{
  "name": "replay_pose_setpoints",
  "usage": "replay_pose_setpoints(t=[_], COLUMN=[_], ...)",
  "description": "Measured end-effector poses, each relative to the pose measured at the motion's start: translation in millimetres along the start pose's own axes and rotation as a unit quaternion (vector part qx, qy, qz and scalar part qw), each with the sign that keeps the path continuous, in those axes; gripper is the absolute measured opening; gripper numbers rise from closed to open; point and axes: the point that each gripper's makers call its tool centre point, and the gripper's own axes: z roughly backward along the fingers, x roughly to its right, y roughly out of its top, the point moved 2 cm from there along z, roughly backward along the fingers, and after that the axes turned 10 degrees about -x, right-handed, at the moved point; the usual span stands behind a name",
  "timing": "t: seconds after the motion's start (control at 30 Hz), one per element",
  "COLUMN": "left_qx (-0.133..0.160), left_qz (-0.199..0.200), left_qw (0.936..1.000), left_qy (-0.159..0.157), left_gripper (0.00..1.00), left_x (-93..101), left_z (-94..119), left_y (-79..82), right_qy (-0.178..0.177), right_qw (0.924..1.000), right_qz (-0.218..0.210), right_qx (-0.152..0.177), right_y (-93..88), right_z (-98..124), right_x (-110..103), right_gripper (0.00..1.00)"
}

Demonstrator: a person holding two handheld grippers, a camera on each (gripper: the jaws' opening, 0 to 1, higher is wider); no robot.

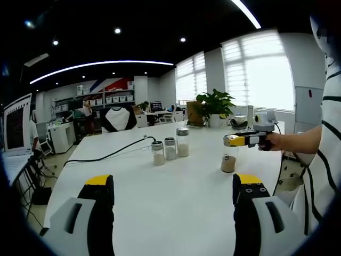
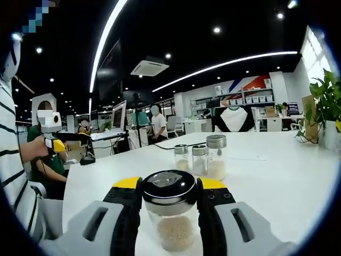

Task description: Rotate the seasoning bottle until the label or dispensing opening points toward the visible target arrow and the bottle remains upright within the marked orientation range

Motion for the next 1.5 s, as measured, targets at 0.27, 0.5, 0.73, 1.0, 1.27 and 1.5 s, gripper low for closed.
replay_pose_setpoints(t=[0.27, 0.5, 0.73, 1.0, 1.27, 1.5], left_qx=[-0.002, -0.001, -0.001, 0.001, 0.003, 0.003], left_qz=[0.001, -0.003, -0.005, -0.002, 0.004, 0.007], left_qw=[1.0, 1.0, 1.0, 1.0, 1.0, 1.0], left_qy=[0.002, -0.001, -0.003, -0.005, -0.003, 0.001], left_gripper=[0.97, 0.97, 0.97, 0.97, 0.97, 0.97], left_x=[-1.4, -0.2, 0.3, 1.3, 1.1, -2.0], left_z=[1.9, 1.0, 0.7, -0.2, -0.8, 1.4], left_y=[-1.5, 0.0, 0.5, 0.2, -0.7, -1.9], right_qy=[0.028, -0.003, -0.071, -0.104, -0.151, -0.169], right_qw=[0.9996, 0.9986, 0.9954, 0.9927, 0.9862, 0.9837], right_qz=[0.007, -0.043, -0.053, -0.054, -0.056, -0.052], right_qx=[-0.006, 0.031, 0.038, 0.028, 0.037, 0.035], right_y=[0.0, 12.4, 16.8, 13.5, 6.9, 4.9], right_z=[-0.4, 4.6, 9.4, 5.2, 4.7, 4.0], right_x=[-3.0, -0.3, 4.7, -4.9, 0.0, 4.2], right_gripper=[0.4, 0.48, 0.53, 0.51, 0.48, 0.43])
